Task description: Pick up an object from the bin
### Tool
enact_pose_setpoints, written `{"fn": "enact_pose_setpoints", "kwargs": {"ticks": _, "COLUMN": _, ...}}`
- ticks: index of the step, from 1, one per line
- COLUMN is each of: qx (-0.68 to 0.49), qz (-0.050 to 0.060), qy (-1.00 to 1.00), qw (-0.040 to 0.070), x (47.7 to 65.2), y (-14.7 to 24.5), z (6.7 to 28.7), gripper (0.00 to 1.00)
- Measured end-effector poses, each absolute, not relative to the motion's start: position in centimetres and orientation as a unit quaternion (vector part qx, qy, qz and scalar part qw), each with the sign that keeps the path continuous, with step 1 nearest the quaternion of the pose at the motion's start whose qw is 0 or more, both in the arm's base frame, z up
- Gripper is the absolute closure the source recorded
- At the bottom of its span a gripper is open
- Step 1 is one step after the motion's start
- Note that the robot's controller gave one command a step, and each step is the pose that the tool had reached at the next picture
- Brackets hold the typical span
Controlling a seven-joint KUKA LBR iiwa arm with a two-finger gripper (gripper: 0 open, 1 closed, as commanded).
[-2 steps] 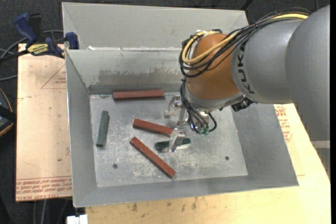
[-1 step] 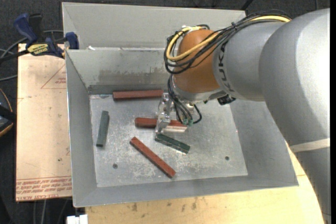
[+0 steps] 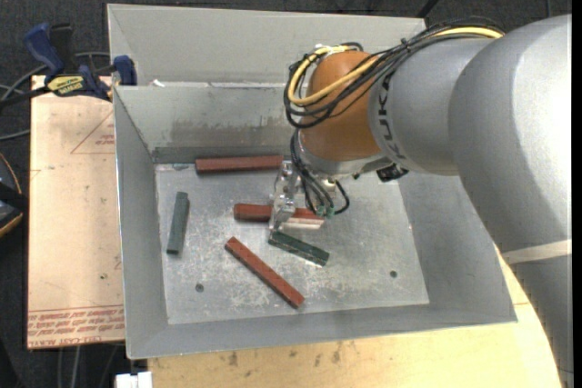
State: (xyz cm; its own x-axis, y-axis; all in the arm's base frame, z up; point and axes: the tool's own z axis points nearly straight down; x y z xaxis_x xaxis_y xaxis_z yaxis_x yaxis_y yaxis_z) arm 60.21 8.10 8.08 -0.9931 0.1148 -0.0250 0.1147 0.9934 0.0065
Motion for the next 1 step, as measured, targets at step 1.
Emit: {"fn": "enact_pose_setpoints", "kwargs": {"ticks": 1, "qx": 0.062, "qz": 0.0, "qy": 0.998, "qw": 0.0, "x": 61.02, "y": 7.53, "z": 27.5, "gripper": 1.0}}
